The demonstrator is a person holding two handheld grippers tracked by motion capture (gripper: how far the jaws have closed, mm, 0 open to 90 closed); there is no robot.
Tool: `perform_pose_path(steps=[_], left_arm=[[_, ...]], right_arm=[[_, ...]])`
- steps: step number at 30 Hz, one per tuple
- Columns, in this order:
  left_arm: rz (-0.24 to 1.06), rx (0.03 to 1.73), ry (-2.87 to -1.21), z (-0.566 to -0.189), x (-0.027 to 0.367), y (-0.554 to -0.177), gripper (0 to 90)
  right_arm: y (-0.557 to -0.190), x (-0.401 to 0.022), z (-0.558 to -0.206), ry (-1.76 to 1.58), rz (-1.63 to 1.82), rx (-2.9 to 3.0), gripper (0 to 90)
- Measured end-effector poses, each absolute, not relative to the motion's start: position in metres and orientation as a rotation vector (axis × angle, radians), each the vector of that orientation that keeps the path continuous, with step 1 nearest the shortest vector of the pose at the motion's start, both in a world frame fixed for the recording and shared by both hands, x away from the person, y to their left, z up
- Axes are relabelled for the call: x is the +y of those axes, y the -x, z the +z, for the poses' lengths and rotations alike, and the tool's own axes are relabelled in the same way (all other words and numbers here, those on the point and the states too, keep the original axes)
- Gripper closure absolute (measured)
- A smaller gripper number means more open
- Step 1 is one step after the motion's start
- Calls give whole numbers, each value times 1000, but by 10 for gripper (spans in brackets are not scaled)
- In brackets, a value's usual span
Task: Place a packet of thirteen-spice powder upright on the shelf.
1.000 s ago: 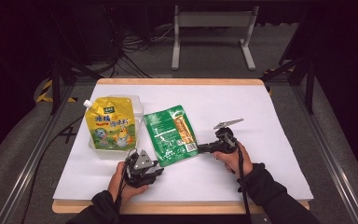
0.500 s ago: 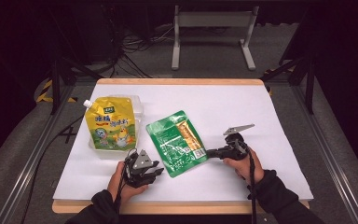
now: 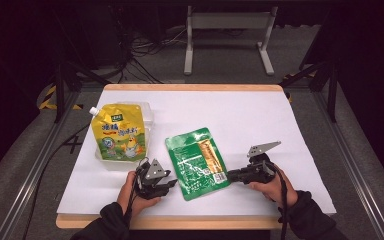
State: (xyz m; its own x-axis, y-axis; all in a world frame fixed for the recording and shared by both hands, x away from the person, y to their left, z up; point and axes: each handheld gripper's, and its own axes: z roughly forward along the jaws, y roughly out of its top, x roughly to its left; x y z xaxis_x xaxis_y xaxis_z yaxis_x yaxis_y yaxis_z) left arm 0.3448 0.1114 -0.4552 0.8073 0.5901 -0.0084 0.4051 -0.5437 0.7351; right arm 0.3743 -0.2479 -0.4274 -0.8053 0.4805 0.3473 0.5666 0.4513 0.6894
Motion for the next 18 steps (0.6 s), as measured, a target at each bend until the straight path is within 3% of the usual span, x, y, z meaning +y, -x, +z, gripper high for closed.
perform_pose_path(steps=[7,18], left_arm=[[309,730,-2220,-455,108,-350,567],[298,733,-2218,-455,107,-355,566]], right_arm=[[-395,-241,-433,978,-1202,-2595,448],[-415,-230,-441,975,-1186,-2434,319]])
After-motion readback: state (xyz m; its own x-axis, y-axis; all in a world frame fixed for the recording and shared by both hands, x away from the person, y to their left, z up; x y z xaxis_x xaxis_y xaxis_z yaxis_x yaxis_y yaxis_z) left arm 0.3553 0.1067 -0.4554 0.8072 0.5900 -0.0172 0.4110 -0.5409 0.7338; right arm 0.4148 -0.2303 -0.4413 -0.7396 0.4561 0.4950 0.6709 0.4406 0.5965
